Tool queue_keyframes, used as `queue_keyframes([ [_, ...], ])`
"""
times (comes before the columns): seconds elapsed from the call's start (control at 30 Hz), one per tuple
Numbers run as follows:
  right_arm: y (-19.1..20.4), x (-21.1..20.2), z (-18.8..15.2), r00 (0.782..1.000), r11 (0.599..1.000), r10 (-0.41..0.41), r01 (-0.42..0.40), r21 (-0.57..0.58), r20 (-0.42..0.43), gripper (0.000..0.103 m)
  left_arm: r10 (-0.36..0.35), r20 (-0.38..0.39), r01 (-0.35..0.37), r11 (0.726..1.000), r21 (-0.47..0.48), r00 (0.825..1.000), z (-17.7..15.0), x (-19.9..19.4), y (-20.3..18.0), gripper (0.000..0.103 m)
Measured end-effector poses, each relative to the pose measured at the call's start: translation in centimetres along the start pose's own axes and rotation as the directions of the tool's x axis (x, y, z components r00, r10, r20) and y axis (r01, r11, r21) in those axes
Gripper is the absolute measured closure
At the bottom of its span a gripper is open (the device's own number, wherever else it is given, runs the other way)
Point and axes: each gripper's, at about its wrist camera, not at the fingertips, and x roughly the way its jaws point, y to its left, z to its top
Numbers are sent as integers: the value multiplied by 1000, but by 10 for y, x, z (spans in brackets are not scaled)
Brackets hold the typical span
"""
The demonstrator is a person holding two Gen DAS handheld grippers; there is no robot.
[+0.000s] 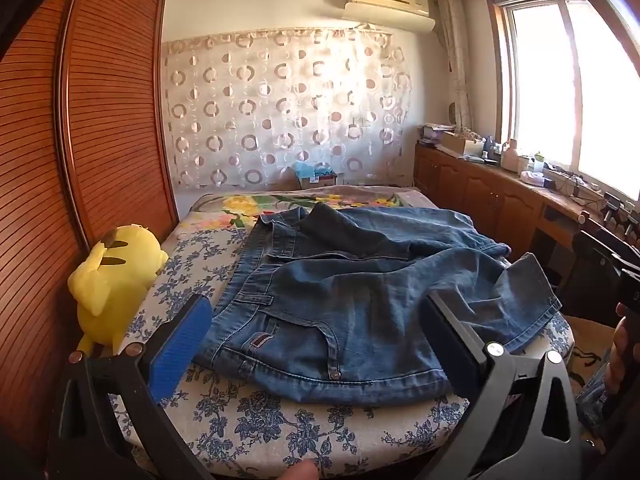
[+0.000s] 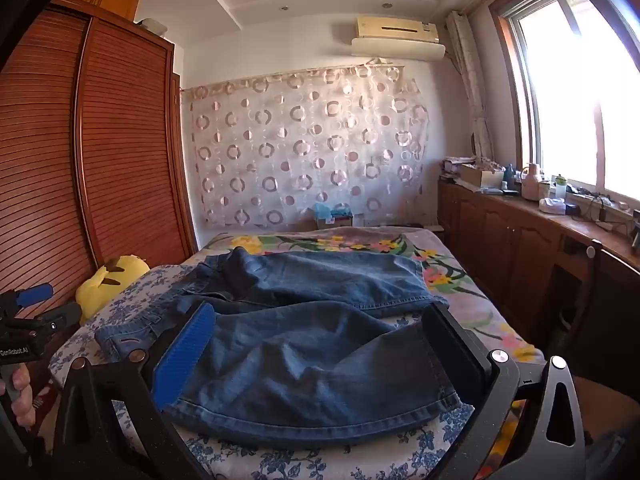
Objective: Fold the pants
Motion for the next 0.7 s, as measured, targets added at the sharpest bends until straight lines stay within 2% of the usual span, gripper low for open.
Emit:
queue_keyframes([
  [0.7,2,-1,-2,1000,1000,0,0,-11,-6,0,-5,3,6,1000,-17,1000,3,-6,5,0],
])
